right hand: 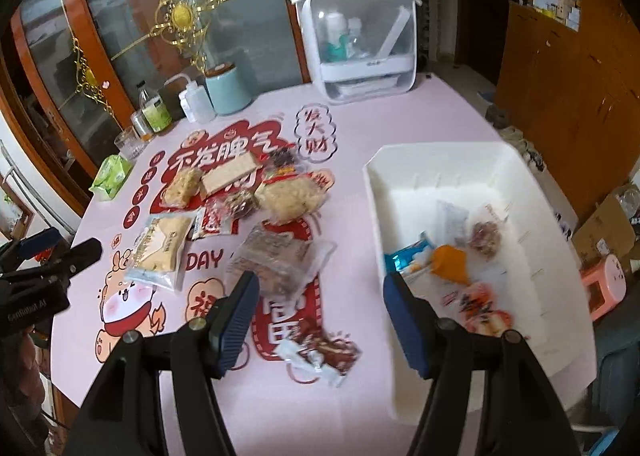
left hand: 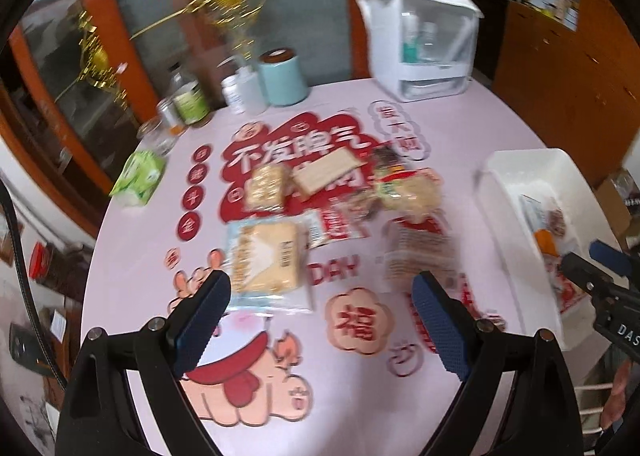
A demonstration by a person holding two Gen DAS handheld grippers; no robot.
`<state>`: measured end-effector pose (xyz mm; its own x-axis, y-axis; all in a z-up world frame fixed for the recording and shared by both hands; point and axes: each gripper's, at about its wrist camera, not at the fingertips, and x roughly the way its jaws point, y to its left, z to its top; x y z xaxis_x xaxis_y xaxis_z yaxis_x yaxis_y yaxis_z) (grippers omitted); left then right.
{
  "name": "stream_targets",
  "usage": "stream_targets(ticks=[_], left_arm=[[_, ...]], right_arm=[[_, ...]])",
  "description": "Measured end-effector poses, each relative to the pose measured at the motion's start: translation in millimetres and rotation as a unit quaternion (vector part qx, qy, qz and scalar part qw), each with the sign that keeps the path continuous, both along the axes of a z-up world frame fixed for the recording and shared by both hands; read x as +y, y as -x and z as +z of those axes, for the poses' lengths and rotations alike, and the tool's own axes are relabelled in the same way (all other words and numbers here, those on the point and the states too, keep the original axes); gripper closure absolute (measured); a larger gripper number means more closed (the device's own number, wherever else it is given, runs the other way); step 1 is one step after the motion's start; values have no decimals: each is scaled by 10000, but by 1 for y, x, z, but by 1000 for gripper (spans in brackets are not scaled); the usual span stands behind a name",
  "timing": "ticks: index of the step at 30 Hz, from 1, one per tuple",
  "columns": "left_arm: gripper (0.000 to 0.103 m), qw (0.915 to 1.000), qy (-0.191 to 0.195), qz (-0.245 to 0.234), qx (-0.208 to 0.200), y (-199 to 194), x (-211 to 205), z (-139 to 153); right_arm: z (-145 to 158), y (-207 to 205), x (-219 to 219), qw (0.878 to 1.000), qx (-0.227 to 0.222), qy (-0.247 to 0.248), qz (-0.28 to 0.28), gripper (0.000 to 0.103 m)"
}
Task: Organize snacks
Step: 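Withdraw both tools from the tray back toward the snack pile, then grasp the clear bread bag with the right tool while the left tool grasps the blue bread loaf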
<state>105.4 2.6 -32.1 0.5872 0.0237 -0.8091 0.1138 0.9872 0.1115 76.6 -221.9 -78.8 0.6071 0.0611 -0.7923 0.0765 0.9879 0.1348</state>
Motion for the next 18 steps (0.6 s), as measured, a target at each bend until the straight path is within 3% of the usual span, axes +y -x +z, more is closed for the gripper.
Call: stream_targets(ticks=[5, 12, 16, 18], left_arm=[[12, 9995, 127, 251, 152, -18, 50, -17], [12, 9965, 347, 440, 614, -45, 95, -54], [12, 9943, 437, 395, 889, -59, 104, -77], [12, 9937, 441, 342, 976, -66, 102, -87]], right_arm=[[-19, -16, 30, 9994, 335, -80, 100, 38], [-43, -37, 76, 9970, 464, 156, 606, 38], [-57, -52, 95, 9879, 476, 580, 1359, 38], [-64, -61, 103, 9770, 448, 1006, 1826, 38]])
